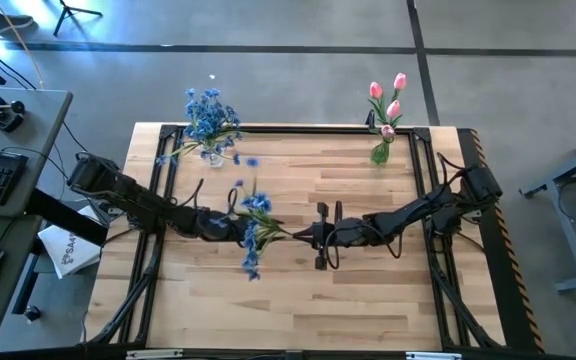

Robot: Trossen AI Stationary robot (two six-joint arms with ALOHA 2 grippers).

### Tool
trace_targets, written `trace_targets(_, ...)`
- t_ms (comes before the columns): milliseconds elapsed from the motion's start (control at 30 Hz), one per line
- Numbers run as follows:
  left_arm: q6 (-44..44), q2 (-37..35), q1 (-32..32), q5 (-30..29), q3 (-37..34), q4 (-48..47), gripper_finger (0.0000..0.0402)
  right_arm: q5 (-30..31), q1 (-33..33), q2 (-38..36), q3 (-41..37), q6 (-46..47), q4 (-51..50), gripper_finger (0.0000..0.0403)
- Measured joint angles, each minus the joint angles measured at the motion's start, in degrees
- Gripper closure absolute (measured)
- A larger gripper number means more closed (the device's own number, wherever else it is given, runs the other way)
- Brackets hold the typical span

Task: Sort flowers into vase by color
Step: Put the blue flowers into the transparent vase

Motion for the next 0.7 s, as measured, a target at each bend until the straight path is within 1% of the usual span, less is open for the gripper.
trace_targets(200, 1.37, 0.0, -0.02, -0.8, 1.59, 1.96, 0.0243, 0.0, 0.0, 0.0, 0.0, 0.21, -0.78, 0.0402)
trace_targets(400, 2.17, 0.0, -1.19, -0.8, 3.32, 1.07, 0.0269, -0.02, -0.36, 0.0, 0.0, 1.65, -2.84, 0.0402)
trace_targets(467, 3.0, 0.0, -1.74, -1.74, 3.76, -0.48, 0.028, -0.02, -0.68, 0.0, 0.0, 2.58, -3.38, 0.0402)
trace_targets(600, 3.1, -0.46, -2.95, -5.65, 4.94, -5.28, 0.0296, -0.02, -0.79, 0.0, 0.0, 2.82, -3.95, 0.0402)
trace_targets(700, 2.49, -1.92, -3.42, -6.44, 5.48, -9.54, 0.0306, -0.04, -0.76, 0.0, 0.0, 2.78, -4.06, 0.0402)
